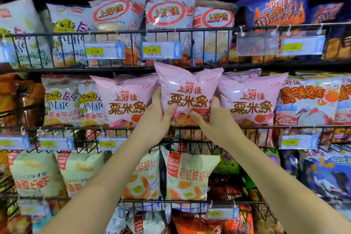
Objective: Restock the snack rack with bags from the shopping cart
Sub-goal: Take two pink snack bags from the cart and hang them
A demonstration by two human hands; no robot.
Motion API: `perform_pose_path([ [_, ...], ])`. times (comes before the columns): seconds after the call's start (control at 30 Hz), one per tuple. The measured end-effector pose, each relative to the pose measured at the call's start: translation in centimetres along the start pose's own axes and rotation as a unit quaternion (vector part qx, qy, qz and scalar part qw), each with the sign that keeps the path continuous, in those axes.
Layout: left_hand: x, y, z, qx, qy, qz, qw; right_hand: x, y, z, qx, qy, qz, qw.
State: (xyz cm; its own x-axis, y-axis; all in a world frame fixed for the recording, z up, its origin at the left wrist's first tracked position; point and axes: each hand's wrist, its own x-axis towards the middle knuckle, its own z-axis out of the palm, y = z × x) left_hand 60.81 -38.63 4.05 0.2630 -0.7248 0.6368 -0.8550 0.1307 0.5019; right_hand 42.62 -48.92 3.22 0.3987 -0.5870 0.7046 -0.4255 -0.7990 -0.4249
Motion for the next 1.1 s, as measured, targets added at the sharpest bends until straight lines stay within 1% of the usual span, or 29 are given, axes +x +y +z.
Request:
perform_pose_path([
  [0.13, -0.2, -0.1, 0.2, 0.048, -0.032, -0.041, 0.997, 0.2, 0.1, 0.4, -0.087, -0.041, 0.019, 0.995],
  [0.27, 0.1, -0.2, 0.0, 0.068, -0.066, -0.065, 0.993, 0.5, 0.0, 0.6, -0.131, -0.068, 0.03, 0.989],
  [0.47, 0.5, 0.6, -0.8, 0.083, -0.142, -0.114, 0.98, 0.9, -0.3, 0.1, -0.162, -0.113, 0.045, 0.979],
  [0.6, 0.3, 1.0, -1.0, 0.093, -0.158, -0.131, 0.974, 0.5, -0.5, 0.0, -0.165, -0.117, 0.062, 0.977],
  [0.7, -0.1, 1.2, -0.6, 0.107, -0.128, -0.127, 0.978, -0.2, -0.9, -0.1, -0.164, -0.112, 0.071, 0.978],
  [0.8, -0.8, 1.5, 0.3, 0.114, -0.072, -0.126, 0.983, -0.8, -1.2, 0.0, -0.171, -0.101, 0.067, 0.978],
  [0.87, -1.3, 1.4, 0.5, 0.107, -0.033, -0.12, 0.987, -1.0, -1.2, -0.1, -0.15, -0.094, 0.061, 0.982],
  [0.9, -1.8, 1.5, 0.5, 0.116, -0.019, -0.11, 0.987, -1.2, -1.0, -0.2, -0.133, -0.092, 0.056, 0.985],
  [0.97, -2.9, 1.9, 0.1, 0.167, -0.008, -0.087, 0.982, -1.6, -0.7, -0.7, -0.107, -0.09, 0.042, 0.989],
  [1.03, -4.2, 2.7, -0.2, 0.211, 0.004, -0.06, 0.976, -2.5, -0.5, -1.6, -0.129, -0.092, 0.017, 0.987],
  [1.1, -5.4, 3.9, -0.2, 0.222, 0.022, -0.024, 0.975, -3.6, 0.0, -2.8, -0.166, -0.082, -0.011, 0.983],
])
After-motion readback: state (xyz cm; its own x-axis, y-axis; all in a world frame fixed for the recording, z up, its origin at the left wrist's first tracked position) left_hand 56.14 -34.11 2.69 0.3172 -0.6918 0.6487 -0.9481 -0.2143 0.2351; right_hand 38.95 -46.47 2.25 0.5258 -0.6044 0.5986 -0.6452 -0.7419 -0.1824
